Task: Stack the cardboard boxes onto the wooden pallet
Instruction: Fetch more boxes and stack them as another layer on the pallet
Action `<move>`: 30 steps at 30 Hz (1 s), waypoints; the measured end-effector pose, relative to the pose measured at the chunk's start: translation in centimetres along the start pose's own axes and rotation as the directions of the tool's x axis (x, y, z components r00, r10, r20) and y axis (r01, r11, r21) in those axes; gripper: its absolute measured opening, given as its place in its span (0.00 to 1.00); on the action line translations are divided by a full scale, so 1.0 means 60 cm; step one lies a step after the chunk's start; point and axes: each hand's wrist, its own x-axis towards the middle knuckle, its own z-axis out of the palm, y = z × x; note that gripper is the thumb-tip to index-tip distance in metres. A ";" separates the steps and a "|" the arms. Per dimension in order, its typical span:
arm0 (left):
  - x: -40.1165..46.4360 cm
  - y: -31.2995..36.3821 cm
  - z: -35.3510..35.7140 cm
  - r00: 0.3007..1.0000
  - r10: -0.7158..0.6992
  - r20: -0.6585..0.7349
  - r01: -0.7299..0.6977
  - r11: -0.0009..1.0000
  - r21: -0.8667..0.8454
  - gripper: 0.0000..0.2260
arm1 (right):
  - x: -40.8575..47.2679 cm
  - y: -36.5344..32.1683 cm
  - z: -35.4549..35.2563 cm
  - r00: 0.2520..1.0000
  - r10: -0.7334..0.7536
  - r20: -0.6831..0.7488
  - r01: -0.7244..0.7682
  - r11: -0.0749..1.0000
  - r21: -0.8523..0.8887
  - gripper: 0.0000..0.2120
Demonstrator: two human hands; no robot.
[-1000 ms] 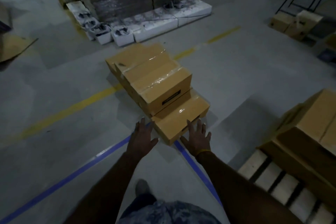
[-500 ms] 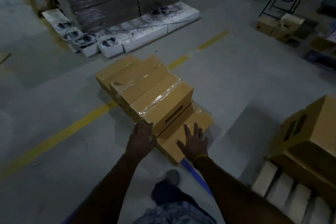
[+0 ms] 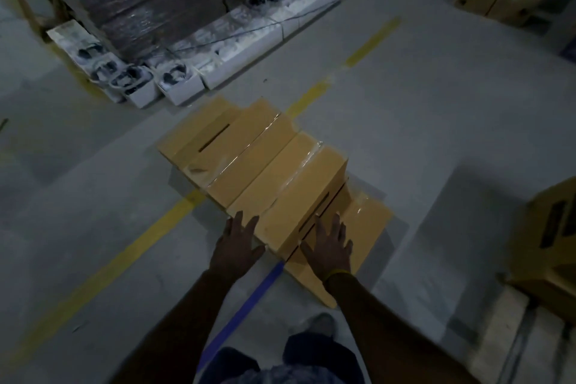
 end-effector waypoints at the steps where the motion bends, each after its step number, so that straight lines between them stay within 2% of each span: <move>1: 0.018 -0.003 -0.003 1.000 0.005 0.016 -0.005 1.000 0.006 0.36 | 0.014 -0.005 -0.002 1.000 0.011 -0.002 -0.011 1.000 0.010 0.38; 6: 0.116 -0.023 -0.006 0.995 0.048 0.086 -0.049 0.999 0.013 0.36 | 0.076 -0.016 0.006 0.995 0.097 -0.009 -0.096 0.992 0.077 0.39; 11: 0.246 -0.046 0.019 0.984 0.114 0.137 -0.119 0.993 0.026 0.35 | 0.156 -0.024 0.062 0.980 0.198 0.001 -0.197 0.973 0.117 0.39; 22: 0.580 -0.148 0.208 0.944 0.276 0.180 -0.298 0.948 0.112 0.35 | 0.462 -0.065 0.288 0.915 0.400 -0.050 -0.383 0.903 0.195 0.38; 27: 0.682 -0.184 0.286 0.930 0.325 0.172 -0.352 0.923 0.155 0.36 | 0.567 -0.038 0.374 0.887 0.458 -0.054 -0.425 0.858 0.286 0.39; 30: 0.717 -0.202 0.321 0.928 0.352 0.121 -0.371 0.906 0.204 0.36 | 0.605 -0.019 0.418 0.884 0.466 -0.016 -0.441 0.847 0.296 0.41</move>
